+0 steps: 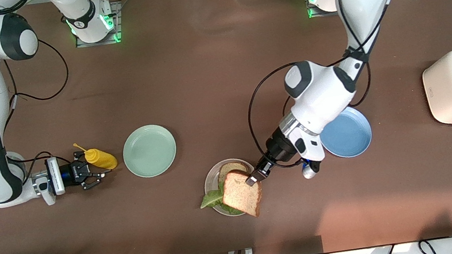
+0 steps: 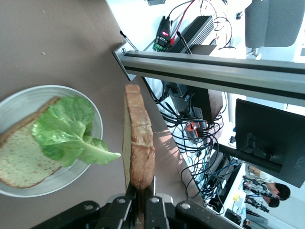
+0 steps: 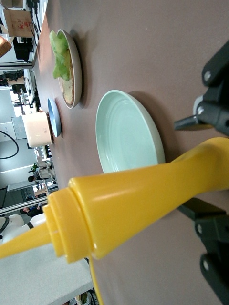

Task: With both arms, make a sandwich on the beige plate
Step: 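Lower the toast with the left gripper while the right gripper withdraws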

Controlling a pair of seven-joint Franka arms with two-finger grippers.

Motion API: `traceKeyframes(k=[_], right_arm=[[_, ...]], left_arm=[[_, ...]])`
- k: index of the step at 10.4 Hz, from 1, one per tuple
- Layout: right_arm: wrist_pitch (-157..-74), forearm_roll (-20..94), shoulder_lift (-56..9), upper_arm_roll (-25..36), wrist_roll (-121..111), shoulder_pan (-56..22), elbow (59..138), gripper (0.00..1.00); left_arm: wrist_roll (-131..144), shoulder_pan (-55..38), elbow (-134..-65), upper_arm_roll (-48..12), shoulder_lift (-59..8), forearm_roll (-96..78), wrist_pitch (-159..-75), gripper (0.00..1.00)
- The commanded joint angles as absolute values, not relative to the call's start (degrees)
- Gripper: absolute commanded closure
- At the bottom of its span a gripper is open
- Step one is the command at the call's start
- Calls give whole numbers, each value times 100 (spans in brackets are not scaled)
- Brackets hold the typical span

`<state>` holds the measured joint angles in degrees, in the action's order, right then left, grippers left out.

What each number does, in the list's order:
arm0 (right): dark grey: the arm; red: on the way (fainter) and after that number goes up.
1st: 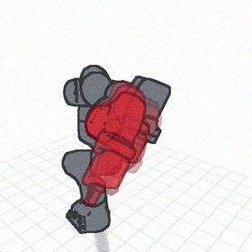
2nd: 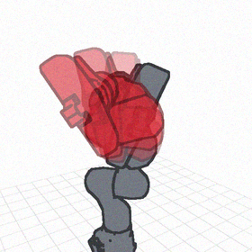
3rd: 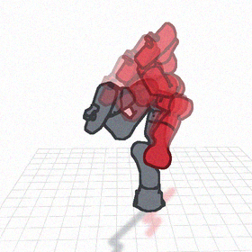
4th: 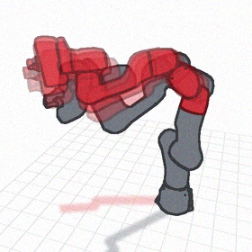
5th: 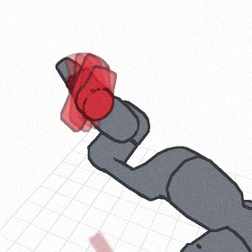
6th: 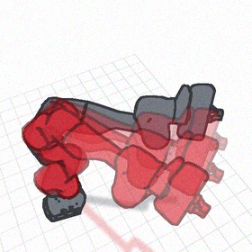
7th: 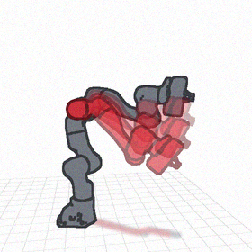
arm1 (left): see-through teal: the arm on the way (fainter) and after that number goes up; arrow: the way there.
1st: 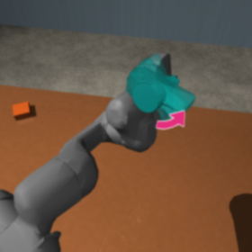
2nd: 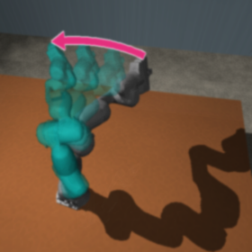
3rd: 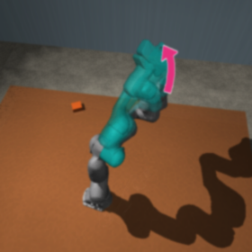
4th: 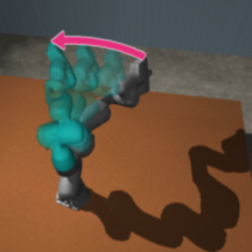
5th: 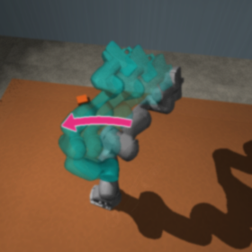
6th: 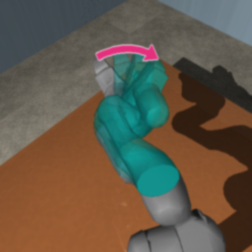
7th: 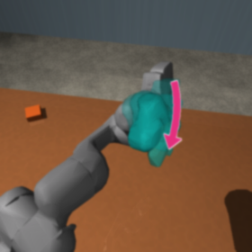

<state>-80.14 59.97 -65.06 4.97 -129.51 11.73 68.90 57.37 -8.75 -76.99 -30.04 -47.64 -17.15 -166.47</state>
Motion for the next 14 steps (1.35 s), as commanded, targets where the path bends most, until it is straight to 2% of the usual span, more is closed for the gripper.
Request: traceKeyframes(k=[1,3,8,13,14], right_arm=[[-7937,6073,-6627,588,-12911,1230,6662,0],[-7902,6003,-6592,816,-12946,1239,6662,0],[-7901,5258,-6101,1239,-12807,1248,6653,0],[-8428,3720,-4977,1029,-10857,1169,6714,0],[-8551,3570,-4783,1002,-10628,1134,6758,0]], left_arm=[[5687,-1212,-6955,-2944,-5359,-1916,-16866,97],[5652,-1309,-6707,-2936,-5650,-1907,-16875,97],[5590,-1371,-6776,-2909,-5915,-1855,-16866,97],[5590,-1556,-6891,-2628,-6020,-1828,-16866,97],[5590,-1556,-6899,-2576,-6021,-1819,-16858,93]])
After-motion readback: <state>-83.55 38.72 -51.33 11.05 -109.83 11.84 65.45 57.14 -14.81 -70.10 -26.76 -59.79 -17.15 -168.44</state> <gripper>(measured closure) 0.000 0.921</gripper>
